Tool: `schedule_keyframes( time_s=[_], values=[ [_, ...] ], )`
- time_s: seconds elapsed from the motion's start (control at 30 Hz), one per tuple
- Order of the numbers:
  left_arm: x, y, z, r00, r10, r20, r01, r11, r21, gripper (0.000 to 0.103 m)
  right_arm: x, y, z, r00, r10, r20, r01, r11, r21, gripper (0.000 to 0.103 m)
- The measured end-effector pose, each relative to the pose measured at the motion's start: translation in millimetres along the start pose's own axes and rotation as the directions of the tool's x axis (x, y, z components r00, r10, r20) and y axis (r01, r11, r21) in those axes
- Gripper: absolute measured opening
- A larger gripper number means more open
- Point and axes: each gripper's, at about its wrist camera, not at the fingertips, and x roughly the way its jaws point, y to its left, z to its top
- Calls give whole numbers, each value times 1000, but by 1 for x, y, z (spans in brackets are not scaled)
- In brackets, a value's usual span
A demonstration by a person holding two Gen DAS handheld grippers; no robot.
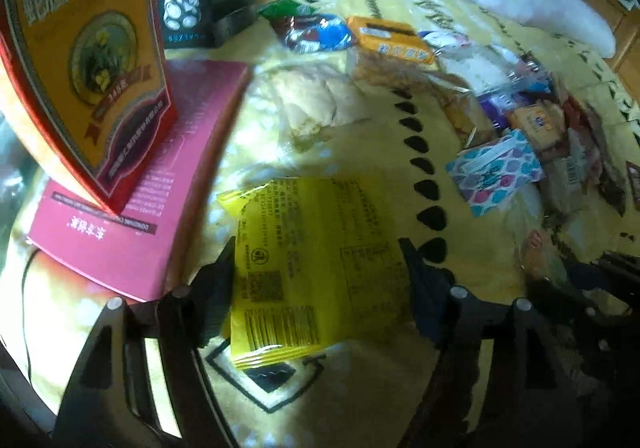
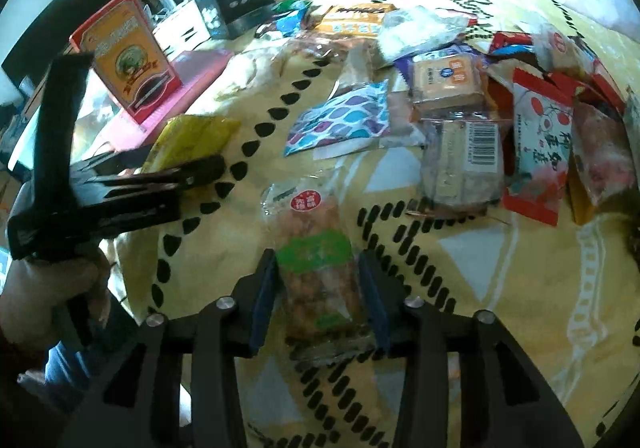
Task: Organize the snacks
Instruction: 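Carry the yellow bag and peanut packet over the glass bowl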
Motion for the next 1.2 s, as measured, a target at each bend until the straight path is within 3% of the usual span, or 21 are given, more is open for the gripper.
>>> schedule_keyframes(
  time_s=[0.13, 0.23, 0.47, 0.67, 0.83, 0.97, 1.07, 1.2],
  values=[
    [-36, -12, 4, 995, -29, 96, 24, 998, 58, 74, -14, 1, 0, 999, -2, 54, 0, 999, 36, 38],
    [-76, -22, 17, 980, -62, 187, 42, 993, 107, 74, -37, 7, 6, 994, -4, 112, -2, 999, 48, 38],
    [-166, -5, 49, 918, -55, 392, 13, 994, 110, 74, -109, 23, 51, 958, -20, 285, 3, 998, 58, 38],
    [-214, 54, 68, 866, 45, 498, -52, 999, 2, 74, -154, 71, 120, 915, 32, 403, -25, 999, -22, 38],
    [-242, 119, 73, 829, 179, 529, -131, 983, -128, 74, -166, 133, 168, 889, 138, 436, -96, 988, -117, 38],
    [-248, 179, 73, 815, 287, 504, -181, 951, -250, 74, -153, 207, 202, 884, 240, 402, -158, 961, -226, 38],
    [-247, 218, 67, 810, 356, 466, -210, 918, -336, 74, -136, 249, 217, 888, 290, 358, -196, 941, -277, 38],
    [-238, 252, 55, 818, 405, 407, -233, 882, -410, 74, -104, 306, 229, 894, 349, 282, -253, 911, -327, 38]
  ],
)
